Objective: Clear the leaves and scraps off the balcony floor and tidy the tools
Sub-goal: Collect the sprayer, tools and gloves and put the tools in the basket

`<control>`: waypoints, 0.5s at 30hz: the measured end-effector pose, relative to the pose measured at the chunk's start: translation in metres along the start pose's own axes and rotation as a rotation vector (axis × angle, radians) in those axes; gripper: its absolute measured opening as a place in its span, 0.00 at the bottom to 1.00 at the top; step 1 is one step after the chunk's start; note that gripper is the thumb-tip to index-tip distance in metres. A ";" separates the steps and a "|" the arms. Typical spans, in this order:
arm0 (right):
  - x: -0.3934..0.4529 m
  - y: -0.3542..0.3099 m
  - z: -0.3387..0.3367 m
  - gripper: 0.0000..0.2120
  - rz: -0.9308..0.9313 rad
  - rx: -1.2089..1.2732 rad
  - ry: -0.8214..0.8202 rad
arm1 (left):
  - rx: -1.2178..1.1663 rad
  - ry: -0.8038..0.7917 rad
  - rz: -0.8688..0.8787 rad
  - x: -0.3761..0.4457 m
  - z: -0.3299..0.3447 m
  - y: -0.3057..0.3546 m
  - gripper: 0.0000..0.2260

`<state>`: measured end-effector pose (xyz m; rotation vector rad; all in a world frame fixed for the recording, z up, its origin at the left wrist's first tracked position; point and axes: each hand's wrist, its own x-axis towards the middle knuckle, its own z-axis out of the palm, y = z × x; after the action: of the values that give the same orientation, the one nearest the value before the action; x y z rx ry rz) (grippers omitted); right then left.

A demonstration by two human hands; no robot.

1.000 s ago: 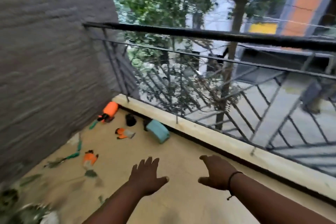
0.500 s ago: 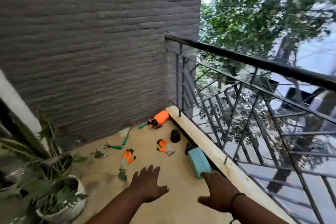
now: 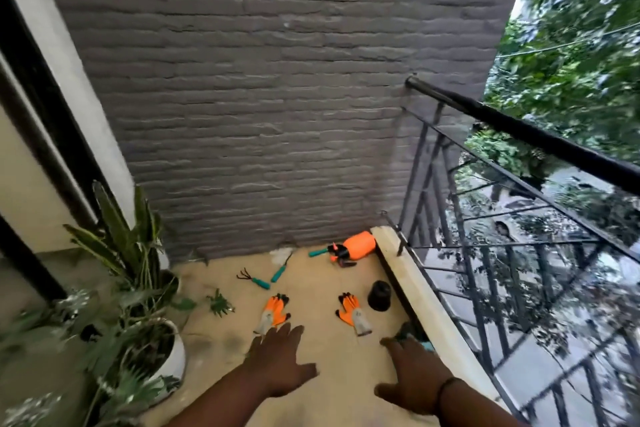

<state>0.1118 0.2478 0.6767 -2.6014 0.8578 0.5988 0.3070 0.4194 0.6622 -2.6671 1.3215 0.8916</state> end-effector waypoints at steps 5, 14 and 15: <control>0.097 -0.025 -0.036 0.44 -0.005 -0.046 -0.010 | 0.037 0.047 0.040 0.082 -0.058 -0.038 0.40; 0.220 -0.030 -0.098 0.42 0.092 0.093 0.090 | 0.158 0.059 0.124 0.215 -0.151 -0.063 0.39; 0.232 -0.023 -0.104 0.42 0.105 0.120 0.075 | 0.159 0.041 0.125 0.233 -0.157 -0.059 0.39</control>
<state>0.3245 0.1086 0.6567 -2.4960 1.0271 0.4645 0.5359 0.2467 0.6623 -2.5194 1.5139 0.7131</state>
